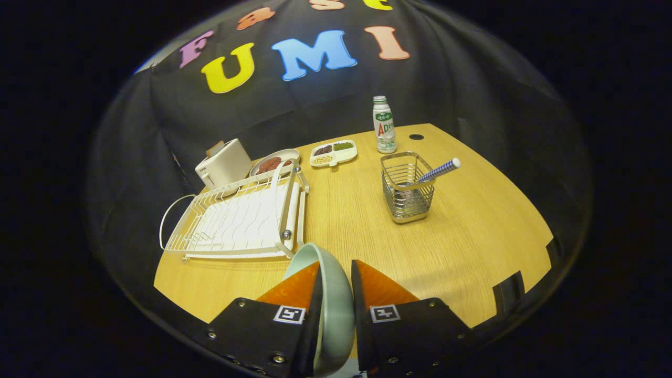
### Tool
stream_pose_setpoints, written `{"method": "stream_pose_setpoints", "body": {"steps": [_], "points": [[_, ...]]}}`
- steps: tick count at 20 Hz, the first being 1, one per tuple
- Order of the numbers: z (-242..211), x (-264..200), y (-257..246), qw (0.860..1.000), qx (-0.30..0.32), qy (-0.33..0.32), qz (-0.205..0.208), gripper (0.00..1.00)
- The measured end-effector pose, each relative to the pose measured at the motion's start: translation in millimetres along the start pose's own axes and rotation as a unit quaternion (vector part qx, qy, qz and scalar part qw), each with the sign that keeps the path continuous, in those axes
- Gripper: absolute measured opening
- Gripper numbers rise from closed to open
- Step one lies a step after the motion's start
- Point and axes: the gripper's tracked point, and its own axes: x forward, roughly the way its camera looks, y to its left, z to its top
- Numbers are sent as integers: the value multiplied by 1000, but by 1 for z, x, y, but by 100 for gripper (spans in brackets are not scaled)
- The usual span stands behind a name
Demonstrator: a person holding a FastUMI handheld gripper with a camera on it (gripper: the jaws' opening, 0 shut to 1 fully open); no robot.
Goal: Take the plate from the dish rack, then take the spoon from the basket and place it into the plate.
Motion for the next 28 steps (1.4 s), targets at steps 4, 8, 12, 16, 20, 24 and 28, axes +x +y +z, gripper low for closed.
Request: {"method": "stream_pose_setpoints", "body": {"steps": [4, 8, 12, 16, 20, 24, 28], "points": [[1, 18, -17, 1000, 24, -3, -6, 30], [-13, 28, -10, 1000, 2, -14, 10, 30], [-28, 43, 3, 999, -42, 6, 20, 31], [-13, 42, 4, 998, -57, -15, 10, 31], [22, 31, -13, 996, -46, -72, -24, 31], [51, 27, -37, 990, -23, -118, -70, 31], [76, 28, -66, 982, 2, -147, -121, 73]]}}
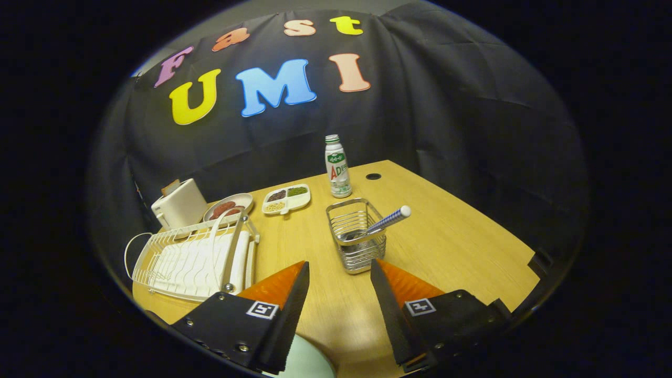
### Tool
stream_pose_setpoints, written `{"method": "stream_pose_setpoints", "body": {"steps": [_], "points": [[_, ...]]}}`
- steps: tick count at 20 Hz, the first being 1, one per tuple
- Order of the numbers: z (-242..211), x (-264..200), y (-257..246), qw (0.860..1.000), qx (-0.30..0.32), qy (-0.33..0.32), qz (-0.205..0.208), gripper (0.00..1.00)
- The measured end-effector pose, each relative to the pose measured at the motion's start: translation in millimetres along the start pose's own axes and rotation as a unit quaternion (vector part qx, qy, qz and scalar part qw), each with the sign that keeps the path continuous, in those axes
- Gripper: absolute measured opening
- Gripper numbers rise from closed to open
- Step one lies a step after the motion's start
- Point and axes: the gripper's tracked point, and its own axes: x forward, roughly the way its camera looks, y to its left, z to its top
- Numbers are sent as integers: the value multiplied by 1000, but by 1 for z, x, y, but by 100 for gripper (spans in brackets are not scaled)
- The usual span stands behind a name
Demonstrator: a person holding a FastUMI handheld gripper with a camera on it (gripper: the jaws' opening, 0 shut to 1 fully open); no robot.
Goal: Take the plate from the dish rack, then take the spoon from the basket and place it into the plate.
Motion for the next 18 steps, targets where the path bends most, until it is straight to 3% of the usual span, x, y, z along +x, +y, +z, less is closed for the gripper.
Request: {"method": "stream_pose_setpoints", "body": {"steps": [5, 10, 11, 15, 17, 18], "points": [[22, 30, -29, 998, 35, -14, -45, 73], [34, 50, -41, 998, 45, -17, -45, 73], [33, 56, -43, 998, 41, -15, -50, 60], [43, 59, -45, 998, 32, -23, -44, 56], [47, 57, -44, 999, 26, -24, -37, 26], [50, 62, -43, 999, 25, -28, -35, 26]]}}
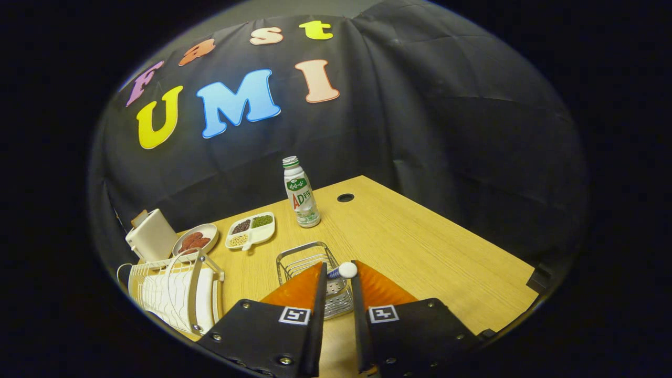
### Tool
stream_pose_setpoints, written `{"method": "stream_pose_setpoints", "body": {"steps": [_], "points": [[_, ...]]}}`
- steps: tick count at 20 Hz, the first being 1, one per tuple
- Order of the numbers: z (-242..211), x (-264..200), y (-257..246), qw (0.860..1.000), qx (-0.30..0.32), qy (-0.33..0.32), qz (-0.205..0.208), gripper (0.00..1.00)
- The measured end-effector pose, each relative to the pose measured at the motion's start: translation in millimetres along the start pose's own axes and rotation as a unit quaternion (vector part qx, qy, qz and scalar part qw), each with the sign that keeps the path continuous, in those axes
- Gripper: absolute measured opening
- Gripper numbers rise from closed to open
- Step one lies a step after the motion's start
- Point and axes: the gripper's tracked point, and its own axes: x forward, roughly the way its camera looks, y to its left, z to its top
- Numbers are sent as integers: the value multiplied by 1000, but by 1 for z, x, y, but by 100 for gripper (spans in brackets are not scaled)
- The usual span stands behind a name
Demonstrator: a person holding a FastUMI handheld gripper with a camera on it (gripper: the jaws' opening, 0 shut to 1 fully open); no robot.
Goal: Take the plate from the dish rack, then take the spoon from the basket and place it into the plate.
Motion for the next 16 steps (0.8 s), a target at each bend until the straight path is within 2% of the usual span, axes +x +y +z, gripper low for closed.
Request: {"method": "stream_pose_setpoints", "body": {"steps": [2, 3, 4, 11, 16], "points": [[8, -4, 14, 1000, 0, -7, 21, 23], [12, -5, 22, 999, -3, -12, 31, 16], [11, -3, 20, 999, -19, -7, 24, 9], [36, -15, 42, 997, -65, -19, 33, 9], [65, -46, 48, 994, -93, -43, 25, 9]]}}
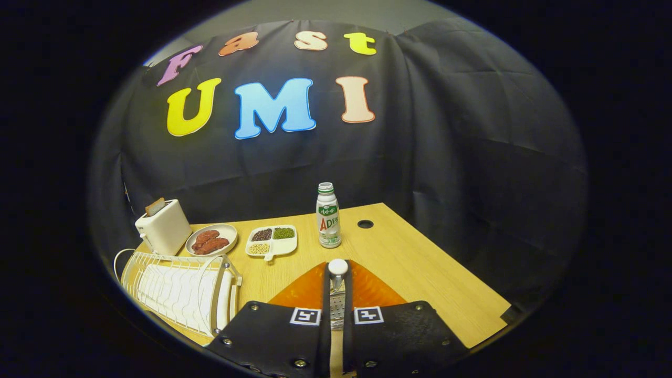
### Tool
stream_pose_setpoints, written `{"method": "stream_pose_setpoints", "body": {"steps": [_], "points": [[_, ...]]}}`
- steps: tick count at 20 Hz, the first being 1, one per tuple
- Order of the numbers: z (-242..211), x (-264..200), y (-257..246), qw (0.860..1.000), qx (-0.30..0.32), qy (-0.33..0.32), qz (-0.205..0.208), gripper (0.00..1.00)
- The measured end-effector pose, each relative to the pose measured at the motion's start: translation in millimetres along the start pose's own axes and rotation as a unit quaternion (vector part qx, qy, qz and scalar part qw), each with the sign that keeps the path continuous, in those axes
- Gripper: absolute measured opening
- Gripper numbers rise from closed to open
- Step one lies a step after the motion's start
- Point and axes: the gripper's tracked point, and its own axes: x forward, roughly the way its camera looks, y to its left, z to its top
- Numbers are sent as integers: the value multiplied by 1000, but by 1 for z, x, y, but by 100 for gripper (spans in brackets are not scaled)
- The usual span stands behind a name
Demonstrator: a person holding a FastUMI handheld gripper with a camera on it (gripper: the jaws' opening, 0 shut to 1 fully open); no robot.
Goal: Take the plate from the dish rack, then take the spoon from the basket and place it into the plate.
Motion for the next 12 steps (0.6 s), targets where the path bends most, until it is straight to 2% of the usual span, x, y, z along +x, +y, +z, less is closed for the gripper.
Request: {"method": "stream_pose_setpoints", "body": {"steps": [6, 12], "points": [[31, -58, 14, 999, -19, -28, 9, 9], [23, -121, 60, 996, -45, -27, 74, 9]]}}
